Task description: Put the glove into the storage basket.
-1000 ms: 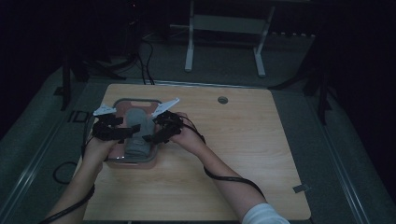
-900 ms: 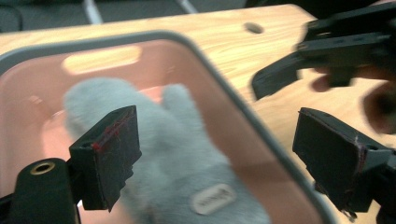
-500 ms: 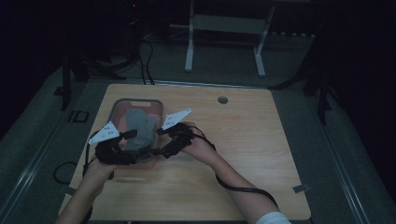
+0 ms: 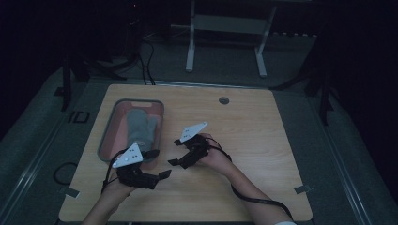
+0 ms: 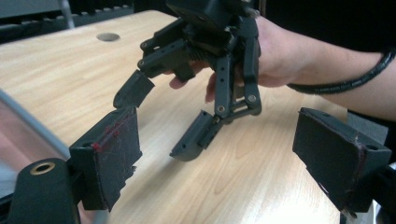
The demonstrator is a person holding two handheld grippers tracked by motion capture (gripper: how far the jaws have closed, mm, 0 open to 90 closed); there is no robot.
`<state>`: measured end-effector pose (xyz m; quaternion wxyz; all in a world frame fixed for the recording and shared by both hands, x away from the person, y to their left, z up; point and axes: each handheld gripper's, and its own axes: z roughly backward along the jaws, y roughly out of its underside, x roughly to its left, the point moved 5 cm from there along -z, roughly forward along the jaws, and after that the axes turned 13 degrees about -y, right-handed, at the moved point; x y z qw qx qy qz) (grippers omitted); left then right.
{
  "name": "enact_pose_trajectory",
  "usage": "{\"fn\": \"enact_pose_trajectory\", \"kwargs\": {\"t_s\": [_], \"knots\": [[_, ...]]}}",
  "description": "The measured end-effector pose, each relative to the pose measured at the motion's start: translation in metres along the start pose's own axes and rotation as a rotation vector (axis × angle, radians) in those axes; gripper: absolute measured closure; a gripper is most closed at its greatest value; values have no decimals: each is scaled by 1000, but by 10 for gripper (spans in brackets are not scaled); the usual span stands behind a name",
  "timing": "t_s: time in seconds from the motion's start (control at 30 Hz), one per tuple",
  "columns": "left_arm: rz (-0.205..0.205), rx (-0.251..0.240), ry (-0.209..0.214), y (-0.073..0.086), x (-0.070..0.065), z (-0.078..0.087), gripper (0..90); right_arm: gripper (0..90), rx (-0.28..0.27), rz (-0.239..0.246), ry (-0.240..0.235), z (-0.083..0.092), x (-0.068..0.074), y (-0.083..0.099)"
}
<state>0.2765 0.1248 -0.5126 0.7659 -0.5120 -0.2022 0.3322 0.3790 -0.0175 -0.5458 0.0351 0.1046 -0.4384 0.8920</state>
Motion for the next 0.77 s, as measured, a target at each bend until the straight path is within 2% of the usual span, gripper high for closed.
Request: {"fn": "enact_pose_trajectory", "kwargs": {"t_s": [0.1,0.17,0.3,0.4,0.53,0.6,0.67,0.77], "knots": [[11,35,2,9,-4,-10,153,146,3,13,2,3,-1,12],[23,42,9,14,-7,-16,153,146,1,-6,-6,5,-3,22],[14,40,20,20,-12,-25,153,149,1,-27,20,13,-8,41],[28,54,24,22,-13,-30,153,148,-4,-59,35,17,-12,54],[39,54,41,25,-18,-38,153,149,-1,-85,55,22,-16,66],[28,64,40,27,-19,-41,153,149,6,-89,65,23,-17,70],[35,66,46,29,-19,-43,153,149,15,-87,73,23,-18,73],[53,57,47,31,-18,-43,153,150,-2,-91,70,23,-17,73]]}}
